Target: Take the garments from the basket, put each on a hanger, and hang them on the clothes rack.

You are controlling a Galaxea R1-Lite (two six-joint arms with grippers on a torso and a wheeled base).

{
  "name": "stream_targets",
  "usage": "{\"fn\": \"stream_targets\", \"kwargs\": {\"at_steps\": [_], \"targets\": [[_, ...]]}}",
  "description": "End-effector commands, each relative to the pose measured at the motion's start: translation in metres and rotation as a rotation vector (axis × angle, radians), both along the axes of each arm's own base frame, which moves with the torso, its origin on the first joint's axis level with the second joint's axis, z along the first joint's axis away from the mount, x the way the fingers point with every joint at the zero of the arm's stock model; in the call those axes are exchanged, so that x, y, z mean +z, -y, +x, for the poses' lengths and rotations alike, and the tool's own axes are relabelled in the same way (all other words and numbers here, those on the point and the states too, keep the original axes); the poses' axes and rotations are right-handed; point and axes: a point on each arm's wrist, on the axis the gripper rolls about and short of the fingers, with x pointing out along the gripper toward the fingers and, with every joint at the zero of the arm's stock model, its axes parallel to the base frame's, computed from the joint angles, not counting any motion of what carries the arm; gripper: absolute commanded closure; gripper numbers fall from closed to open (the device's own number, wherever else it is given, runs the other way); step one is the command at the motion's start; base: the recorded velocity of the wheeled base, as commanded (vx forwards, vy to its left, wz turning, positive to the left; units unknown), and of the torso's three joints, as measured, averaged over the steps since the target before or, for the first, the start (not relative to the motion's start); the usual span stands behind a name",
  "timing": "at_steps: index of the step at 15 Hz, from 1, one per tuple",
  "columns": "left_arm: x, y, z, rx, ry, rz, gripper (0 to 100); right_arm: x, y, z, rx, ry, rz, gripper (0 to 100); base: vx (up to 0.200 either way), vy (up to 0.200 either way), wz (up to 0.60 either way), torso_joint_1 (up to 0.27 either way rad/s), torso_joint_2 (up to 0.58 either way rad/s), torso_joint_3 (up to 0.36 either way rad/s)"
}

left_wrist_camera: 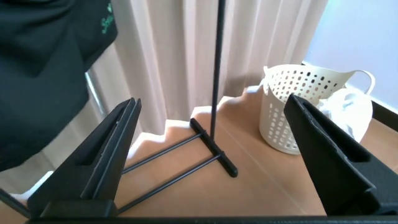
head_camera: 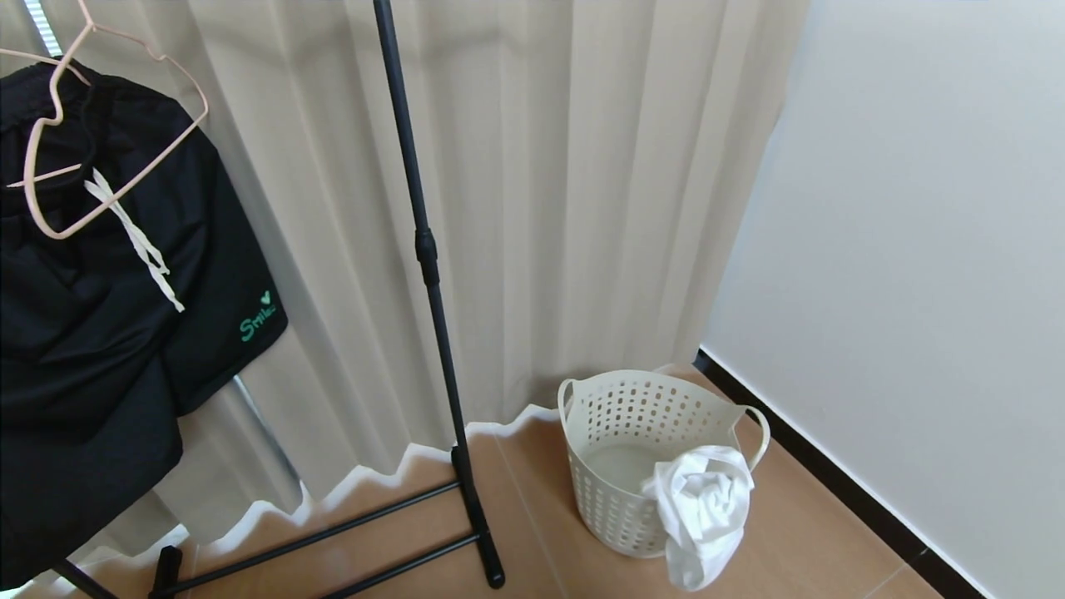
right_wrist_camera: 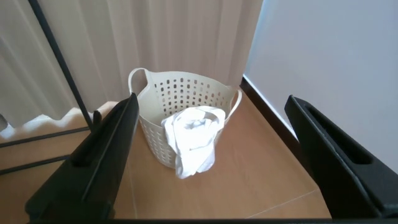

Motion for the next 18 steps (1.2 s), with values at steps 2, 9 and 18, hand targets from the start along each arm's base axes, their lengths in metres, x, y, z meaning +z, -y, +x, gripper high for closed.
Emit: {"fn": "stream_targets", "kwargs": {"at_steps": [2,9,18], "targets": [[-0.0001,0.0,0.0001,-0.001,-0.002,0.0,0,0.0002,0.0,0.0001,0.001,0.0,-0.001,0,0.1,0.0,0.0,-0.001,0.0,0.001],[0.0,0.0,0.0001,0.0,-0.001,0.0,0,0.0001,0.0,0.0001,0.001,-0.002,0.0,0,0.057,0.0,0.0,-0.001,0.0,0.002],[0.0004,-0.0001,0.0004,-0.004,-0.005,-0.002,0,0.0002,0.0001,0.0001,-0.004,0.0,0.008,0,0.0,0.0,0.0,0.002,0.0,-0.076]]}}
